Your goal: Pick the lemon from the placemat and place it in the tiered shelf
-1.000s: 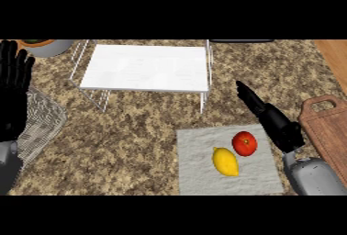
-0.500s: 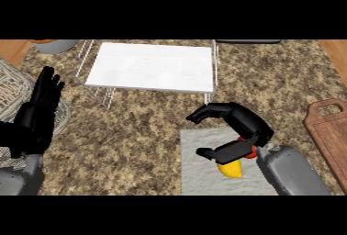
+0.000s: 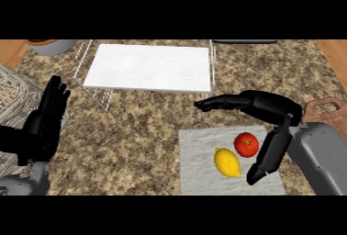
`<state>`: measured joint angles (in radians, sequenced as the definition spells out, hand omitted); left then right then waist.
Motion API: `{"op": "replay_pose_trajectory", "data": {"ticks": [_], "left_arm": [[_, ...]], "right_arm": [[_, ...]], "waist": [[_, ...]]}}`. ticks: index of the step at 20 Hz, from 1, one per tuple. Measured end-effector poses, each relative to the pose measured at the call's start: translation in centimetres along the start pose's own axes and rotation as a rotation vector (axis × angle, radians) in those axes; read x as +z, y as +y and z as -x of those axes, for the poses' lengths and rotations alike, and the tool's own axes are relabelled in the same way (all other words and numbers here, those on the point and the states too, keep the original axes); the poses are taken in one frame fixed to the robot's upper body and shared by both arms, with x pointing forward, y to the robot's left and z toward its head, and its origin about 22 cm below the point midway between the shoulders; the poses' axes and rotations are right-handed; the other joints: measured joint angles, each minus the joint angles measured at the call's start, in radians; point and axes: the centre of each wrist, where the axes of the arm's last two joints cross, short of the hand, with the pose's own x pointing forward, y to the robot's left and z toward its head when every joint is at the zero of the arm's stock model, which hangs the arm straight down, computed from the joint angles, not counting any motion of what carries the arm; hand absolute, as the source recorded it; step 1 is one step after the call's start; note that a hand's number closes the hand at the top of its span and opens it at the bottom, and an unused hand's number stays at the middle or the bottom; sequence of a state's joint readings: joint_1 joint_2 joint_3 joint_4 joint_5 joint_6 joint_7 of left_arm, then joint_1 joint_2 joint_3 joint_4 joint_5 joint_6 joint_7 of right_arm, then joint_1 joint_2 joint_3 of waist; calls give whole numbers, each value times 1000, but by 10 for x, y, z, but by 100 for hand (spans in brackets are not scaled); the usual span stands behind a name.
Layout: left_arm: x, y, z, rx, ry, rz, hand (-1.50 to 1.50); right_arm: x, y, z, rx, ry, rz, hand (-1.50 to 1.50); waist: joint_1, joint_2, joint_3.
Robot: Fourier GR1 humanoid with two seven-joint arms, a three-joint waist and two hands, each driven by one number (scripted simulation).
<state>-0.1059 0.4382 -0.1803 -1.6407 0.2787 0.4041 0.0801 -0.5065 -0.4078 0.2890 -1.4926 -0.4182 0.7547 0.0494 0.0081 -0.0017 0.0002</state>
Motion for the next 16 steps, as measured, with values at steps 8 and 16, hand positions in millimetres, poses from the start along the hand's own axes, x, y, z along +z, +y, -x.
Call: {"op": "replay_pose_trajectory", "data": {"ticks": [8,16], "left_arm": [[1,5,6,-4,18,-12,0],[4,5,7,0,13,-11,0]], "right_arm": [[-5,6,-86,471,152,-257,-150],[-15,70,-109,845,327,-292,-150]], "waist": [[-15,-6,-1],[-15,-4,0]]}}
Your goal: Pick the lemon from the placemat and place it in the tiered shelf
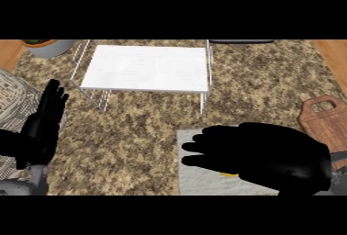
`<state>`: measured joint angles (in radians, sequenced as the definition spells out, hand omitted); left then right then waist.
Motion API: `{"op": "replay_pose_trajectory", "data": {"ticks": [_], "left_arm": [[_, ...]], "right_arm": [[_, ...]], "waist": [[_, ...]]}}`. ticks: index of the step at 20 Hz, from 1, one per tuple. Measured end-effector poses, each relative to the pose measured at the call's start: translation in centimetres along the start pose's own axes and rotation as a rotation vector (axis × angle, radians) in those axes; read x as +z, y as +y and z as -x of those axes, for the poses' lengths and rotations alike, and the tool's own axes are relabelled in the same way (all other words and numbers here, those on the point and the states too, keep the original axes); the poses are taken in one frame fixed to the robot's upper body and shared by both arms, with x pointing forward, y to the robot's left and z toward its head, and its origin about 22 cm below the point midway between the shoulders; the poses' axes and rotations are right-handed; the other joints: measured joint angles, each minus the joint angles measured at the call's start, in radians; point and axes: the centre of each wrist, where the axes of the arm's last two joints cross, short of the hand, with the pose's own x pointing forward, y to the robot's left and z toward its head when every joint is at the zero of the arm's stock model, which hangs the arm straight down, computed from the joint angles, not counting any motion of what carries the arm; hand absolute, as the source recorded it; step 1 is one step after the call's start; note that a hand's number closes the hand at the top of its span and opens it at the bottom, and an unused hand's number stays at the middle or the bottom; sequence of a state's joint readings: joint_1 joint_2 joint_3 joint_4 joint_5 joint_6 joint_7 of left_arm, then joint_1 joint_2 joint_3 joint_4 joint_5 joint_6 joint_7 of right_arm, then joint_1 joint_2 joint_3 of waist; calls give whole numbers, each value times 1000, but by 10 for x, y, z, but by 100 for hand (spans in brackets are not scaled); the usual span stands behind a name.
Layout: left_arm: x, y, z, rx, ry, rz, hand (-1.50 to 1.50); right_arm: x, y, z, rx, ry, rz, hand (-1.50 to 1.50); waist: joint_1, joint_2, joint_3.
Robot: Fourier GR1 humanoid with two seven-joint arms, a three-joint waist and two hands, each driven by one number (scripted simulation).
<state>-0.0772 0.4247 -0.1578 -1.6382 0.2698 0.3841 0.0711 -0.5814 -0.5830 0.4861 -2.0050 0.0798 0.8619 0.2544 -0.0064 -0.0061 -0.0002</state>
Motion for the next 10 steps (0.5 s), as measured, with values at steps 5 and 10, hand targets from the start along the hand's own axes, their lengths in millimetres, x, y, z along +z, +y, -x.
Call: {"op": "replay_pose_trajectory", "data": {"ticks": [5,10], "left_arm": [[-3,-3,-3,-6,-3,5,0],[1,-8,-2,-1,-6,7,0]], "right_arm": [[-16,26,-14,101,93,-10,-150],[-24,48,-23,236,204,-30,-150]], "waist": [[6,4,0],[9,5,1]]}}
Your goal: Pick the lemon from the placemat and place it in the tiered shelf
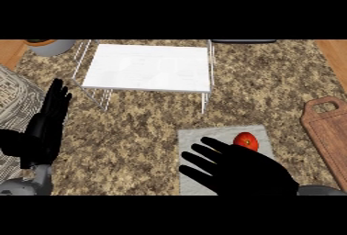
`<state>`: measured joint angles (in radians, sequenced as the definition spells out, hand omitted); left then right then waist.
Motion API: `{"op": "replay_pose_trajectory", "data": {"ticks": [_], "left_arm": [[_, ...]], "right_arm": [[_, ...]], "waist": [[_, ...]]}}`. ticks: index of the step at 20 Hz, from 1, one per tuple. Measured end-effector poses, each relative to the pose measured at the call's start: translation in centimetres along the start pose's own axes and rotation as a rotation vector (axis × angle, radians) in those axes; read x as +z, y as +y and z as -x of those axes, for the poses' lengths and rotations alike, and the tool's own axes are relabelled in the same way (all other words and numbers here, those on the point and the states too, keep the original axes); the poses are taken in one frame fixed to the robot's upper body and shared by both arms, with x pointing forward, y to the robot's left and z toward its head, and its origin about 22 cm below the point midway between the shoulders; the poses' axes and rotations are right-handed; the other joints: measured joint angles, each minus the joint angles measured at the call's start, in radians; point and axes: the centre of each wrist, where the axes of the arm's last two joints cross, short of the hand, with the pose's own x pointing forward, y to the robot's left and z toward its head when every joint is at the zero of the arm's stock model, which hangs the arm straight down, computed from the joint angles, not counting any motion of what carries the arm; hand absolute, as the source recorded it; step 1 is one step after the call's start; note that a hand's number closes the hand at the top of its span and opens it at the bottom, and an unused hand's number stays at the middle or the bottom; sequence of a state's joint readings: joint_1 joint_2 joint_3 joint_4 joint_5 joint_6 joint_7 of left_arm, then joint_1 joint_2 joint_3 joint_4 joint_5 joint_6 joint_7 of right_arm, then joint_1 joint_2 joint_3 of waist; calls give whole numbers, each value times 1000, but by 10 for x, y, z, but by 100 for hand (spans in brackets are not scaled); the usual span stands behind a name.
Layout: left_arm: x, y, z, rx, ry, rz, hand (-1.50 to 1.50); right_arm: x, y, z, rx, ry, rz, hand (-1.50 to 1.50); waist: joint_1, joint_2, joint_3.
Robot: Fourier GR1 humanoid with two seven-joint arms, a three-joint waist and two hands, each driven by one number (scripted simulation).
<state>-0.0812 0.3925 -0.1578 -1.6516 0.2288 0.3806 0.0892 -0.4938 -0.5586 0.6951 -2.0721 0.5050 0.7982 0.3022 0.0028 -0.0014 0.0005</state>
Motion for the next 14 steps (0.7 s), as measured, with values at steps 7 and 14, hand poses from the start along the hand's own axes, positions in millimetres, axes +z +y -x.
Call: {"op": "replay_pose_trajectory", "data": {"ticks": [7,14], "left_arm": [[-6,4,-3,-1,-1,-3,0],[-3,2,-2,3,8,-6,0]], "right_arm": [[-17,25,11,66,96,-6,-150],[-26,55,34,50,101,-15,-150]], "waist": [[1,2,0],[1,2,0]]}}
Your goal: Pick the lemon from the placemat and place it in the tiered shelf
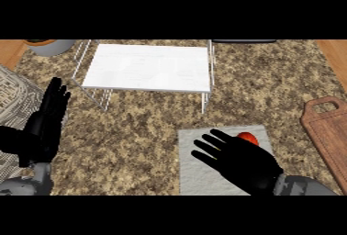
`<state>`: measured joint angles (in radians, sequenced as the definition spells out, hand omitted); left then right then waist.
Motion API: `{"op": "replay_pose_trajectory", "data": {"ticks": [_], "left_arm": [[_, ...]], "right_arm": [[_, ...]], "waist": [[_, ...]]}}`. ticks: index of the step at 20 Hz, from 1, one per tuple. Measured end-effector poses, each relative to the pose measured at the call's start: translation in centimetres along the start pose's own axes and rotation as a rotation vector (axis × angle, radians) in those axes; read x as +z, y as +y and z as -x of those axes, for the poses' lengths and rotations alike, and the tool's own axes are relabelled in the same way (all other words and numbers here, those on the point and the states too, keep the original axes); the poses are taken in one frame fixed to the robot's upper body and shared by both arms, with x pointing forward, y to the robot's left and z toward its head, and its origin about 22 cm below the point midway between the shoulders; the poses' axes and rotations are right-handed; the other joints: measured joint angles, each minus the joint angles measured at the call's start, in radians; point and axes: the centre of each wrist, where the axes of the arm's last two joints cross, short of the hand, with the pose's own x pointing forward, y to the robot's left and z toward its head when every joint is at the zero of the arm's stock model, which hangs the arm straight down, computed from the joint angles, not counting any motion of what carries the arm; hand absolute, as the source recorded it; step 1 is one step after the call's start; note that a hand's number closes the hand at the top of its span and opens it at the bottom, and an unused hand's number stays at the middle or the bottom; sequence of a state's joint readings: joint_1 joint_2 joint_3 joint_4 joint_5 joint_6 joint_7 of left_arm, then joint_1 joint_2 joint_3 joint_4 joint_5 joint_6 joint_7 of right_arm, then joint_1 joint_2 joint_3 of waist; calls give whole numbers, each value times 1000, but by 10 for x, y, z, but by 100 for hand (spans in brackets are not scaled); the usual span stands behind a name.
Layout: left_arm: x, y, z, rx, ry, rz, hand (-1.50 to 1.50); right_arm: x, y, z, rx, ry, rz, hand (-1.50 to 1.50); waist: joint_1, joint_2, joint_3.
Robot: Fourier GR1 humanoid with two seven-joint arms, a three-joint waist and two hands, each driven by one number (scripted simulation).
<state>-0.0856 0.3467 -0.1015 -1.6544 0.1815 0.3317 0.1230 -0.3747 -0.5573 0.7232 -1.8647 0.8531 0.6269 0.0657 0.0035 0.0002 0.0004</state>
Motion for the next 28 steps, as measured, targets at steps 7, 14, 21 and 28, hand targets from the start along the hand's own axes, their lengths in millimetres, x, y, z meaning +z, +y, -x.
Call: {"op": "replay_pose_trajectory", "data": {"ticks": [7,14,21,28], "left_arm": [[6,3,-1,-4,-3,3,0],[2,3,0,-6,-7,6,0],[6,2,4,-7,-6,8,0],[-2,0,3,-3,-6,10,0]], "right_arm": [[-16,19,17,4,5,-9,-150],[-32,38,29,-15,-23,8,-150],[-44,50,27,-18,-44,6,-150],[-56,66,28,-1,-35,-56,150]], "waist": [[0,0,0],[0,0,0],[0,0,0],[-1,-1,-1]]}}
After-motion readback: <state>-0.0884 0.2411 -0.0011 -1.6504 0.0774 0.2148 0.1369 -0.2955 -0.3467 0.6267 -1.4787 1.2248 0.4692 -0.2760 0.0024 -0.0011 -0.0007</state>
